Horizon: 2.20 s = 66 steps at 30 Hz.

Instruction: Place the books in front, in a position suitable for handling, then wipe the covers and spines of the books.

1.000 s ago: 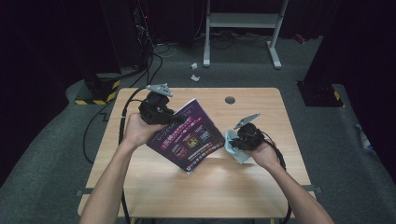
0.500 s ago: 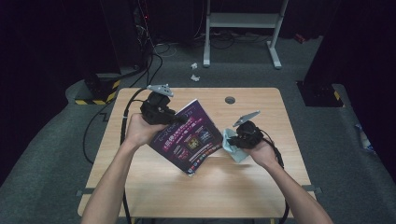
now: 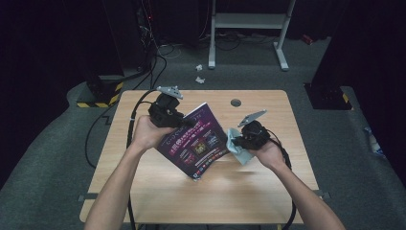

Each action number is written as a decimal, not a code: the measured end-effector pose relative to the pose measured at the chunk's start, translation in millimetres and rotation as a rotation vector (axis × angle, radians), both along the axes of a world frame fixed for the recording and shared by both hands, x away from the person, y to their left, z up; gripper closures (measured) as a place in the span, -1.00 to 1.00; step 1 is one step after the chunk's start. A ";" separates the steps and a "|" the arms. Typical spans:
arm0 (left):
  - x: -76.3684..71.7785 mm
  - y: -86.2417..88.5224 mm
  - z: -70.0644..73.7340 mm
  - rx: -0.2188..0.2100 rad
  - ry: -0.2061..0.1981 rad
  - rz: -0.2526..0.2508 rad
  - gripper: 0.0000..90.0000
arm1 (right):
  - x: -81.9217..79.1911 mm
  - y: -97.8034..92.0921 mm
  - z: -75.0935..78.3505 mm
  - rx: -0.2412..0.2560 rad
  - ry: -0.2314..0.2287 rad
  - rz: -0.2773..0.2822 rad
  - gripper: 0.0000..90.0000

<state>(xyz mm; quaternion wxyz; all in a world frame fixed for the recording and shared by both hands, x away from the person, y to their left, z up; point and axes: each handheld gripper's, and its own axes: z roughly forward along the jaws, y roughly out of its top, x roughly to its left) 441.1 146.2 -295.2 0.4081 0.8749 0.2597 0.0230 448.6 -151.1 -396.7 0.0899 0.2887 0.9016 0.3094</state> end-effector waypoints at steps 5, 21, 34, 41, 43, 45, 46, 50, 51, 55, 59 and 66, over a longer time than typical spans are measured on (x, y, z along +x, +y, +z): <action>1.4 -4.4 0.0 0.005 0.006 -0.007 0.86 | -0.4 -2.1 2.7 0.012 -0.002 0.001 0.88; 6.5 -16.2 -2.1 0.014 0.019 -0.020 0.86 | 0.8 -6.3 23.9 0.075 -0.026 0.015 0.88; 2.7 -13.0 -2.3 0.005 0.011 -0.022 0.86 | -3.8 -3.1 24.0 0.054 -0.027 0.007 0.88; 1.3 -7.8 -3.4 -0.002 0.011 -0.015 0.86 | -4.3 3.4 34.5 0.045 -0.031 0.023 0.88; 2.4 -6.7 -4.9 -0.007 0.018 -0.015 0.86 | -2.1 3.6 32.4 0.039 -0.009 0.018 0.88; 3.5 -6.3 -5.4 -0.005 0.024 -0.016 0.86 | -0.7 5.3 33.0 0.035 -0.001 0.018 0.88; 3.4 -6.5 -5.3 -0.003 0.023 -0.018 0.86 | -0.3 5.8 33.3 0.032 -0.003 0.022 0.88; 3.8 -9.7 -6.2 0.009 0.026 -0.026 0.86 | -0.8 6.3 31.4 0.011 0.007 0.026 0.89; 4.2 -10.8 -6.7 0.010 0.032 -0.026 0.86 | -0.1 6.1 27.8 -0.006 0.012 0.026 0.88; 7.2 -15.9 -8.8 0.022 0.044 -0.035 0.86 | 0.2 4.2 21.9 -0.027 0.027 0.022 0.89; 9.8 -20.3 -7.1 0.041 0.049 -0.040 0.86 | 0.8 4.6 28.9 -0.008 0.018 0.024 0.89; 13.1 -27.2 -8.7 0.067 0.060 -0.047 0.86 | 1.3 12.2 60.1 0.042 -0.027 0.041 0.88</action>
